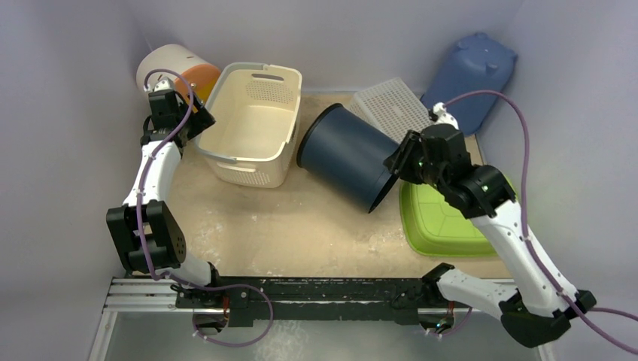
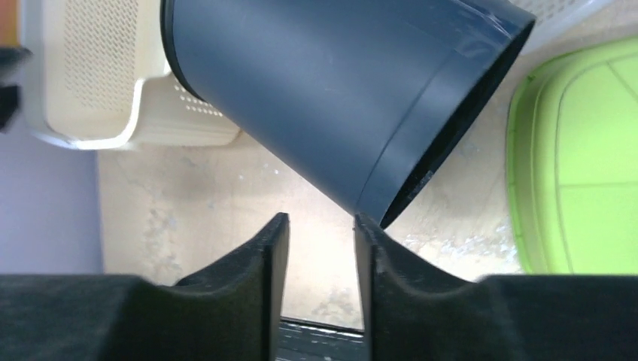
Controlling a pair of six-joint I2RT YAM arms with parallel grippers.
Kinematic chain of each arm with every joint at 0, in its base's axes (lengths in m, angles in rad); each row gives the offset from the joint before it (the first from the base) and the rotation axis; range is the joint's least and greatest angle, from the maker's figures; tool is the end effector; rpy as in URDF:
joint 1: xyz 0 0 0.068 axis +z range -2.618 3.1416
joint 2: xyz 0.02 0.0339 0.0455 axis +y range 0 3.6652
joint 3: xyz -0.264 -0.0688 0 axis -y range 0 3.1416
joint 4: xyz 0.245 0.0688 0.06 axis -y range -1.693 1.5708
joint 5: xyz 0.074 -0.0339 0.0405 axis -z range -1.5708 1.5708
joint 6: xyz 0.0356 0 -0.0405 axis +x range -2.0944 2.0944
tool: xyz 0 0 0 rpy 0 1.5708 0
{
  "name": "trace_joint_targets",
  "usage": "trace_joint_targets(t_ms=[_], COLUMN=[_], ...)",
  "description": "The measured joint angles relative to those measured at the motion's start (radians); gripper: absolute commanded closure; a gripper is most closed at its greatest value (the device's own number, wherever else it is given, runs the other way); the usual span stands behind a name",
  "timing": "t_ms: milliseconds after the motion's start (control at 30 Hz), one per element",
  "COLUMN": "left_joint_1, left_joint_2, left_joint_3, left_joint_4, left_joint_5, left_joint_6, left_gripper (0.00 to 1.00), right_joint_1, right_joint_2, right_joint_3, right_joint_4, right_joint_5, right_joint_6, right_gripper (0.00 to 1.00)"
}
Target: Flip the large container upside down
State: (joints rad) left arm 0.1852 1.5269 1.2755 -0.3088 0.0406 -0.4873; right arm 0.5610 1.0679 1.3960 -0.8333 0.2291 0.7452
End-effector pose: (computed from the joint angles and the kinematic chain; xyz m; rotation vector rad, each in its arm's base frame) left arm 0.3477 0.0637 0.3162 -0.6829 2.0265 -0.2209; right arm 0.1740 0.0998 0.4280 0.3359 2.0838 0.5621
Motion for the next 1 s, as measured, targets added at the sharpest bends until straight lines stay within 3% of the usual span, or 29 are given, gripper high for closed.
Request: trace_joint_targets(t_ms=[400,1000], left_joint_1=[0.0,0.0], left_joint_2=[0.0,0.027], left_joint_3=[0.0,0.0], left_joint_4=[0.005,0.008], left_joint_5=[0.0,0.001], left_joint_6=[0.0,0.0], left_gripper=[0.22,0.23], right_joint_1=[0.0,0.0], right_joint_2=[-0.211,-0.277], right_joint_3=[-0.334,-0.618], right_joint_4=[-0.022,0.431], right_joint_5=[-0.021,-0.102], right_joint_6=[0.277,0.285], right_gripper=[0.49,0.48])
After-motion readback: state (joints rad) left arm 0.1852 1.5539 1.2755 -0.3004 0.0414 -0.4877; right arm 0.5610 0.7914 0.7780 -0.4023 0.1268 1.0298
